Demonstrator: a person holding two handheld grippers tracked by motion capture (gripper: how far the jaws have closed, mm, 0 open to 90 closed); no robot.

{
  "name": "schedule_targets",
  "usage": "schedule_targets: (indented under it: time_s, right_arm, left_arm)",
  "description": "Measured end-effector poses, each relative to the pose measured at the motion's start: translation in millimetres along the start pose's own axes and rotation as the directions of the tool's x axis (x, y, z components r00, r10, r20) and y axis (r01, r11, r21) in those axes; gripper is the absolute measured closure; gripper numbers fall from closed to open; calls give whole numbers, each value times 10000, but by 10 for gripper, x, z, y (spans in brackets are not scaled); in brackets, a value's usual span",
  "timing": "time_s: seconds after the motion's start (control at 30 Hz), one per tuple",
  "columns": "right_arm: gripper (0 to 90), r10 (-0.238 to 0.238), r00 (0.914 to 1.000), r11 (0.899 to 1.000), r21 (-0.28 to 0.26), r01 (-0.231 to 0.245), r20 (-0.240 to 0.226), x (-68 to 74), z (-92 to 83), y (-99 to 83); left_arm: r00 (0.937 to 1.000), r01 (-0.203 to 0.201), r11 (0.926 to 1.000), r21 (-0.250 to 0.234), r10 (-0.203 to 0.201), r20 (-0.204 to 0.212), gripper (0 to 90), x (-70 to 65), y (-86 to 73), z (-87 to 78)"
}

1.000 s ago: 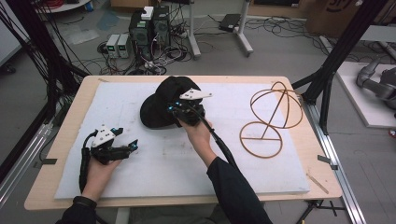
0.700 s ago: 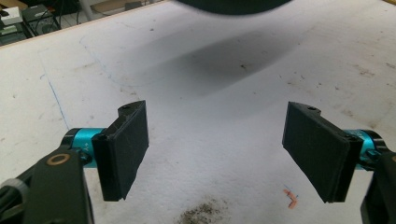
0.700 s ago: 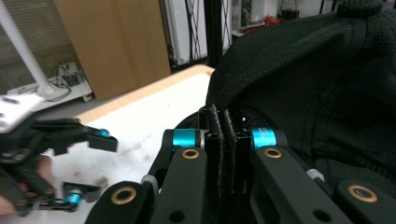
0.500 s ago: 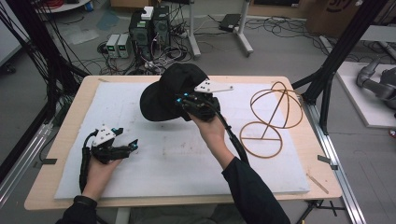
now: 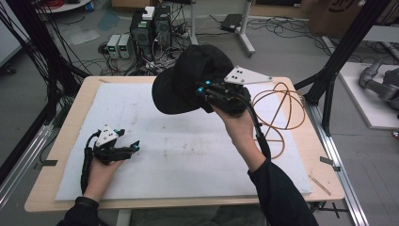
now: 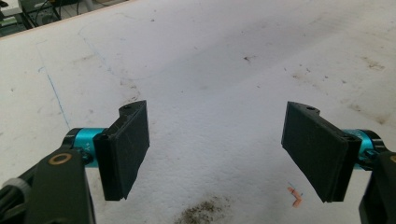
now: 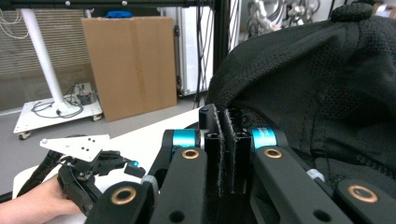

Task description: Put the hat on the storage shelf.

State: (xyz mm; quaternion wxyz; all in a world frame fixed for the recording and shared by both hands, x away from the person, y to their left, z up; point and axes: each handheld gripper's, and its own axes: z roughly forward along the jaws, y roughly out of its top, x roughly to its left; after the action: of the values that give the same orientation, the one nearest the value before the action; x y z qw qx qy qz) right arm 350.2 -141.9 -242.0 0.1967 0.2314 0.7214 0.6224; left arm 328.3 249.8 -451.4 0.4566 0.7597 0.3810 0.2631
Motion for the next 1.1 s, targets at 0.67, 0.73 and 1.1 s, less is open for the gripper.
schedule_targets:
  time_s: [0.67, 0.73, 1.1]
  right_arm:
    - [885, -236, 9964, 9984, -489, 276, 810, -225, -961, 267]
    - [885, -193, 9950, 9981, -564, 250, 982, -285, -1123, 264]
    - [884, -29, 9887, 9977, -664, 130, 1498, -452, -1517, 209]
  left_arm:
    - [9999, 68, 9998, 173, -66, -82, 236, 1, 6, 15]
    - [9999, 82, 9998, 201, -80, -73, 237, 3, 7, 14]
    - [9999, 72, 9995, 291, -68, -140, 238, -1, 11, 27]
